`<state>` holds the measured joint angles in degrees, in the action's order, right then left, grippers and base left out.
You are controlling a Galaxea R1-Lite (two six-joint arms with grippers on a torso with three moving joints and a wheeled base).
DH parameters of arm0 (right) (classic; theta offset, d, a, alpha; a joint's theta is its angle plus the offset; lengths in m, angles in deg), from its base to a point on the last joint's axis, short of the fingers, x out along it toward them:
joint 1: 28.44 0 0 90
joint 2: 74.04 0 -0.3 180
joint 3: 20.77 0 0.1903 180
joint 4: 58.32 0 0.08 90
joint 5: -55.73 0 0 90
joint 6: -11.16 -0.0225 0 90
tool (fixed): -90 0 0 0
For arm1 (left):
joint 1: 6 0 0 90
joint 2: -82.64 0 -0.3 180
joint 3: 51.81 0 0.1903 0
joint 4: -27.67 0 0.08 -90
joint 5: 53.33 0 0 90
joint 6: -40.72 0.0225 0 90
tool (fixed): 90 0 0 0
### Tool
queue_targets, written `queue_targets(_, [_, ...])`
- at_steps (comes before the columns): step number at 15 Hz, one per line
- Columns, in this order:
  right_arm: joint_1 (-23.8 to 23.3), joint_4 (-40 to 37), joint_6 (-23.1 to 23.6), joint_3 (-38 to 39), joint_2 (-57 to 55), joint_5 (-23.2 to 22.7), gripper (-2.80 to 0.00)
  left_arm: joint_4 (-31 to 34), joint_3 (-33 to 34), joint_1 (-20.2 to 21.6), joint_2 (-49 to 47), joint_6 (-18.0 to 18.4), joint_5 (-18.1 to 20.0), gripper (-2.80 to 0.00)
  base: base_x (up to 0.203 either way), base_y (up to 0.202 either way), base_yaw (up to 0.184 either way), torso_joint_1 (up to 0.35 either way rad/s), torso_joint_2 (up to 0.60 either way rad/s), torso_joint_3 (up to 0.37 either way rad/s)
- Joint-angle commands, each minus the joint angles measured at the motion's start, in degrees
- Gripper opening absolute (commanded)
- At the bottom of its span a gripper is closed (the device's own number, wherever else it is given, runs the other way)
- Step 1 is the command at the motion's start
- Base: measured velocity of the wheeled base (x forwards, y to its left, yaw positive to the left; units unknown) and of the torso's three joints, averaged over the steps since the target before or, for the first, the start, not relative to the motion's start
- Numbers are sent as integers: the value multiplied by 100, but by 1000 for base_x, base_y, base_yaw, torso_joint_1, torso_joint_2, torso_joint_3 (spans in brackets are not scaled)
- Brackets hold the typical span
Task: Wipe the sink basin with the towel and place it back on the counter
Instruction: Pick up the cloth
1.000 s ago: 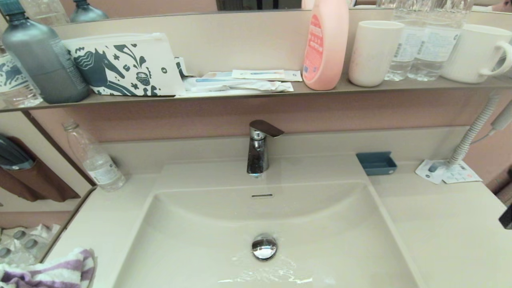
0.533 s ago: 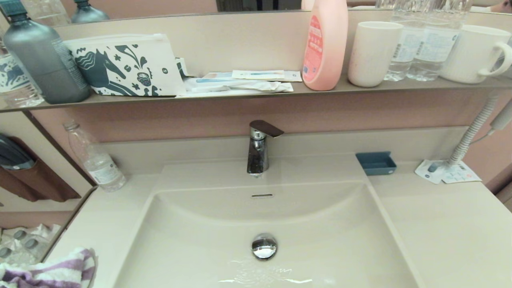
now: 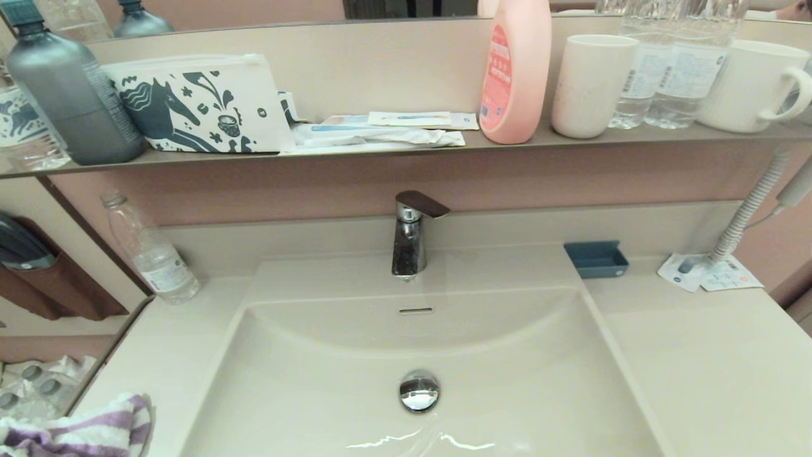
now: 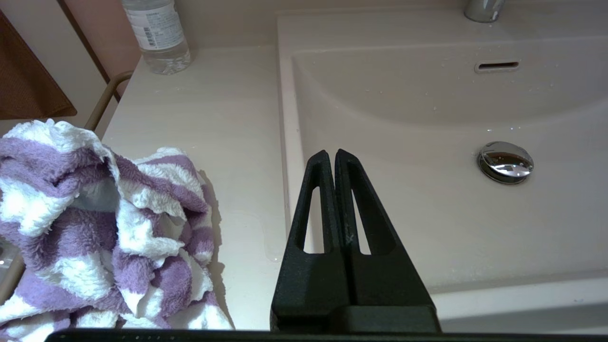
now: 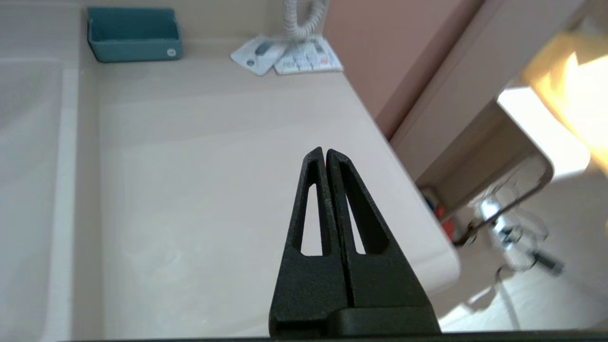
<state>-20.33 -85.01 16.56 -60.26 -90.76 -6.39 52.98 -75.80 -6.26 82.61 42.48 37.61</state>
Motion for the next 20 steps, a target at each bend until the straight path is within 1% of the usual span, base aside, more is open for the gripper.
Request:
queue_targets(1, [55, -403, -303, -29, -4, 39, -280, -2, 1, 0, 2, 0, 3, -280, 0, 0, 0, 0, 0, 0])
queue_targets(3, [77, -467, -338, -32, -262, 60, -280, -2, 1, 0, 2, 0, 3, -280, 0, 0, 0, 0, 0, 0])
queue_targets(4, [55, -367, -480, -32, -345, 67, -280, -2, 1, 0, 2, 0, 3, -280, 0, 0, 0, 0, 0, 0])
queue_targets(6, [-208, -321, -860, -50, -444, 29, -280, -2, 1, 0, 2, 0, 3, -280, 0, 0, 0, 0, 0, 0])
queue_targets(7, [-386, -314, -897, -71, -439, 10, -280, -2, 1, 0, 2, 0, 3, -280, 0, 0, 0, 0, 0, 0])
queue_targets(9, [-451, -336, -928, -54, -142, 1, -280, -2, 1, 0, 2, 0, 3, -280, 0, 0, 0, 0, 0, 0])
queue_targets(11, [-743, -344, -929, -42, 181, -23, -280, -2, 1, 0, 2, 0, 3, -280, 0, 0, 0, 0, 0, 0])
queue_targets(13, [-867, -349, -927, -5, 415, -121, -280, -1, 1, 0, 2, 0, 3, -280, 0, 0, 0, 0, 0, 0])
queue_targets(15, [-831, -360, -922, 121, 904, -535, -280, -2, 1, 0, 2, 0, 3, -280, 0, 0, 0, 0, 0, 0])
queue_targets(18, [-802, -449, -877, 566, 1644, -1392, -280, -2, 1, 0, 2, 0, 3, -280, 0, 0, 0, 0, 0, 0])
queue_targets(20, [-797, -419, -981, 817, 1672, -1650, -280, 1, 1, 0, 2, 0, 3, -280, 0, 0, 0, 0, 0, 0])
